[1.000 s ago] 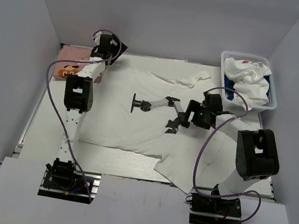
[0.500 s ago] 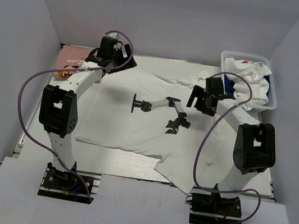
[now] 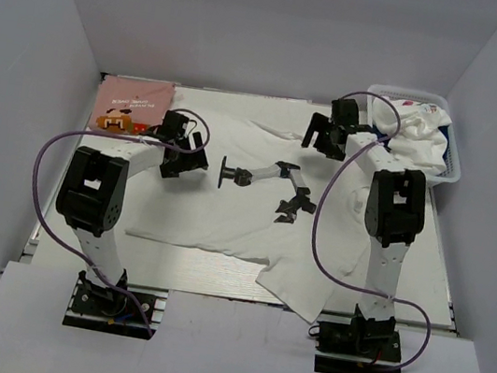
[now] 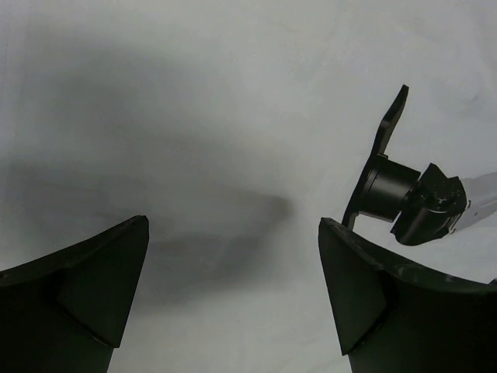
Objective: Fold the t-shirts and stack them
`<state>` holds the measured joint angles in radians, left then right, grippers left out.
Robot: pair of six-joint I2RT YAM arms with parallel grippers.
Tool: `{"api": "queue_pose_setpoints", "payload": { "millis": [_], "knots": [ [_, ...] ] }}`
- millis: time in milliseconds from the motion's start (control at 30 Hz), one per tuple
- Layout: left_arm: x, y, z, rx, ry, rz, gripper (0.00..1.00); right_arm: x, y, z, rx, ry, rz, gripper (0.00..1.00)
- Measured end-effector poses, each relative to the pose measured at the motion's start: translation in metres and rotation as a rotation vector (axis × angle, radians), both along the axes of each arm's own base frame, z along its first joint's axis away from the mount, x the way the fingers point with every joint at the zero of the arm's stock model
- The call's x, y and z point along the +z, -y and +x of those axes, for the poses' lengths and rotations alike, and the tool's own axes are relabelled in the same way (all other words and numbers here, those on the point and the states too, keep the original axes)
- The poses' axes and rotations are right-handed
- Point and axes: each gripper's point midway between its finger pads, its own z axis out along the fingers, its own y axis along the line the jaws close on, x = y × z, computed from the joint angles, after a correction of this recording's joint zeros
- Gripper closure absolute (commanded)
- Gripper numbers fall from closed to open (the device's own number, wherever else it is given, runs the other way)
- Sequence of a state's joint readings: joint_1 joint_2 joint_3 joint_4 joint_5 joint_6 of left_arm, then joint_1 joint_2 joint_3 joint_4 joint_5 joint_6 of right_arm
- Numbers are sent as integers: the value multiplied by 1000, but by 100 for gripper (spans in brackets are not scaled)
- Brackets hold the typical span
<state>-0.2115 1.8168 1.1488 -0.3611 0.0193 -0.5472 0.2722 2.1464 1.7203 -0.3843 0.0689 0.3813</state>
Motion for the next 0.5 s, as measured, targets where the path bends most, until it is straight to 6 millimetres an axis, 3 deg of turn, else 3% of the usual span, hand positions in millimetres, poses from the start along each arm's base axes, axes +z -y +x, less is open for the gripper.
{"api": "queue_pose_setpoints", "payload": {
  "millis": [267,500],
  "knots": [
    [-6,1,-7,18,-1,-22,0,-34,-22,11,46,-38,116,10],
    [-6,-5,-13,41,-2,-3,0,-27,-38,61,58,90,191,10]
  ]
}}
